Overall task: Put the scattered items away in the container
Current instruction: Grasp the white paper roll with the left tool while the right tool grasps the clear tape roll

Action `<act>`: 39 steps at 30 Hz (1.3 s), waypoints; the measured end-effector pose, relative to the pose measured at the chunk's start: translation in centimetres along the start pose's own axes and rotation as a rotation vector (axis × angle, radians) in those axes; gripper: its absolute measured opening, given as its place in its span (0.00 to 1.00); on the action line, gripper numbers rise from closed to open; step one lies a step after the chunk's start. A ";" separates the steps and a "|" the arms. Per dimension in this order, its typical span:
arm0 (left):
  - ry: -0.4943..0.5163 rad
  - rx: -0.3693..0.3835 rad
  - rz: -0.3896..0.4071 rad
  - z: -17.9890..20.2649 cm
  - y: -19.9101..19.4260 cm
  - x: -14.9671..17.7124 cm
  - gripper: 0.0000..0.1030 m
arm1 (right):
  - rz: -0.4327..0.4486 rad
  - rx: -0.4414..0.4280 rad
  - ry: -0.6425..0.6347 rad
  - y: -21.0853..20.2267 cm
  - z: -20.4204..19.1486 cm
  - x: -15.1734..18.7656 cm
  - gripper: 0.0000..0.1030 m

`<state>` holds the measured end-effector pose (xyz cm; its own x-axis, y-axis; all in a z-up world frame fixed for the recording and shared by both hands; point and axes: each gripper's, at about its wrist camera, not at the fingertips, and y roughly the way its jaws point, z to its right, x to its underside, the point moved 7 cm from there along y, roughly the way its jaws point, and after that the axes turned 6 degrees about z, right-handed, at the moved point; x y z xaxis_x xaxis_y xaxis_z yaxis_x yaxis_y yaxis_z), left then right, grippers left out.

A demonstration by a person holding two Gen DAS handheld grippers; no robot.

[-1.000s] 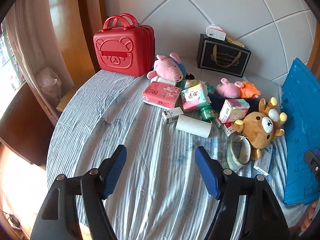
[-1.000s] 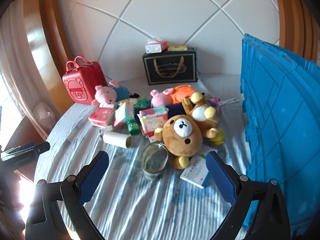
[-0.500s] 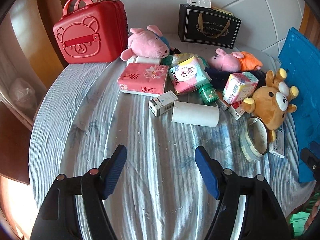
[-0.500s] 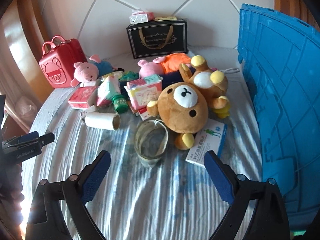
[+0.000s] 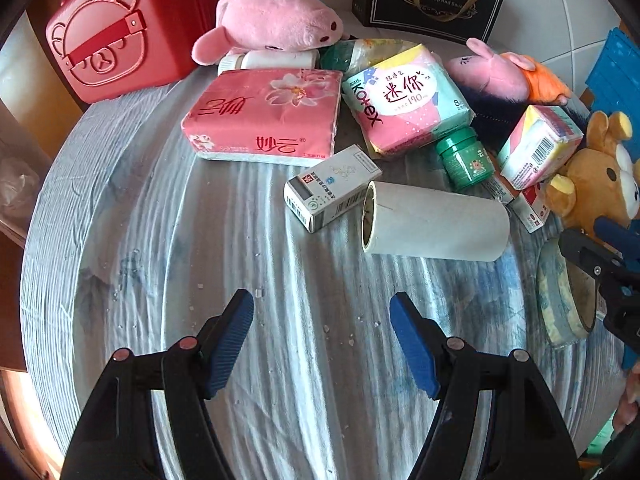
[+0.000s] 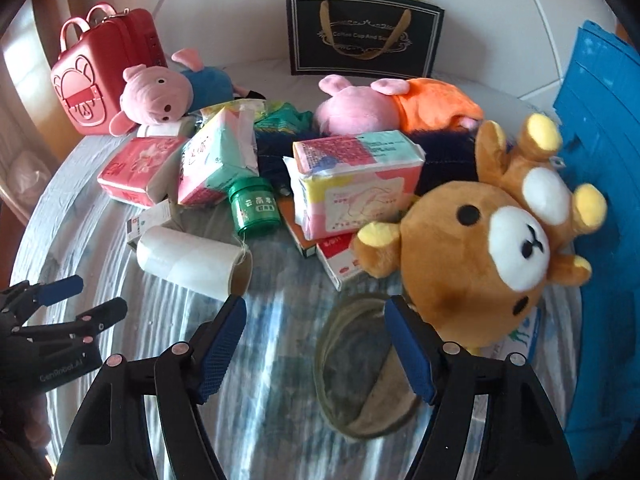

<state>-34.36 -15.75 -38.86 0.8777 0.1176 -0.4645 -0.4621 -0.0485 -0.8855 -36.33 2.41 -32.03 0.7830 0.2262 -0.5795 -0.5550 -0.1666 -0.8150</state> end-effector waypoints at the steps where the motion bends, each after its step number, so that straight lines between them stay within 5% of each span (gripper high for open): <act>1: 0.002 0.004 -0.005 0.2 0.4 -0.2 0.68 | -0.005 0.003 -0.015 0.7 -0.1 -0.3 0.71; 10: -0.006 -0.045 0.009 -1.3 2.3 -2.8 0.68 | -0.080 -0.042 -0.068 4.9 -2.2 0.0 0.70; 14: -0.052 -0.069 0.067 -3.6 0.1 -4.5 0.68 | -0.122 -0.241 -0.058 3.9 -5.9 1.6 0.70; 18: -0.066 0.009 0.053 -2.4 -1.6 -4.4 0.68 | -0.160 -0.335 -0.016 2.6 -8.1 3.7 0.70; 20: -0.044 0.050 0.035 -0.5 -1.5 -3.9 0.68 | -0.145 -0.317 0.012 1.4 -7.6 4.4 0.70; 23: 0.005 0.007 0.000 1.5 -0.1 -2.8 0.68 | -0.084 -0.252 0.073 -1.3 -4.9 4.7 0.72; 28: -0.023 0.001 -0.092 2.4 2.2 -0.4 0.68 | 0.006 -0.050 0.242 -4.6 2.5 5.3 0.81; 39: 0.095 -0.017 -0.034 5.2 2.7 0.4 0.68 | -0.021 0.087 0.223 0.7 5.4 5.9 0.94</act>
<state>-35.94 -10.65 -41.41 0.9011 0.0246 -0.4329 -0.4308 -0.0629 -0.9003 -33.61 8.83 -36.00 0.8320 0.0092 -0.5547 -0.5524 -0.0787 -0.8299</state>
